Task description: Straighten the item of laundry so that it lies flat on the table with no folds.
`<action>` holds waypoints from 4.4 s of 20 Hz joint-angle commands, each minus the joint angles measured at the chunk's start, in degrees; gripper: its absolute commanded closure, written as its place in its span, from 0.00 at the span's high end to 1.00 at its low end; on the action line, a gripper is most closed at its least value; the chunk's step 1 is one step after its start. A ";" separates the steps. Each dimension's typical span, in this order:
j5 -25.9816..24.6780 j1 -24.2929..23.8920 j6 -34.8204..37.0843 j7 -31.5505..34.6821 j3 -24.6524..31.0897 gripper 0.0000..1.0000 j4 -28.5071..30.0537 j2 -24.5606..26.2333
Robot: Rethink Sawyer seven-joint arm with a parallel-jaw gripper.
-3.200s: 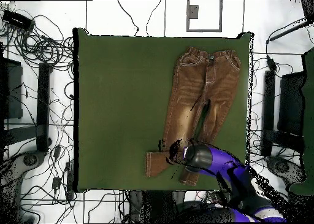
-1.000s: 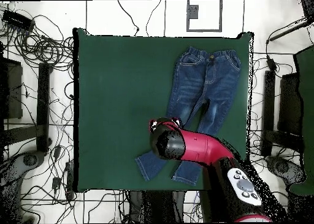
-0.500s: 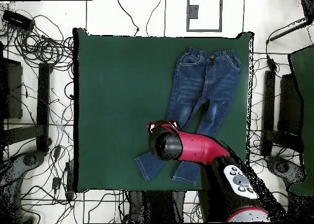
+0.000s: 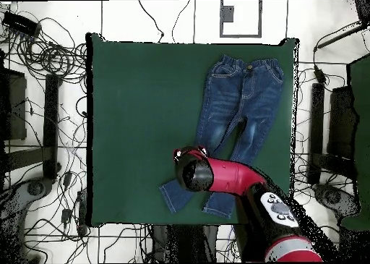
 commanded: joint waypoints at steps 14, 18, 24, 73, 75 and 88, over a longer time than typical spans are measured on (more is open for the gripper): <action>0.52 -1.24 6.94 7.00 3.13 1.00 8.25 2.09; 1.28 -0.81 9.53 7.08 2.37 1.00 8.96 1.08; 1.34 -0.46 11.58 7.15 1.28 1.00 8.94 0.57; -4.71 -5.22 22.62 0.66 -0.98 1.00 4.19 -8.33; -6.45 -6.49 18.82 -0.59 -0.05 1.00 3.97 -7.43; -18.63 -16.41 16.36 -7.48 4.64 1.00 1.14 -4.86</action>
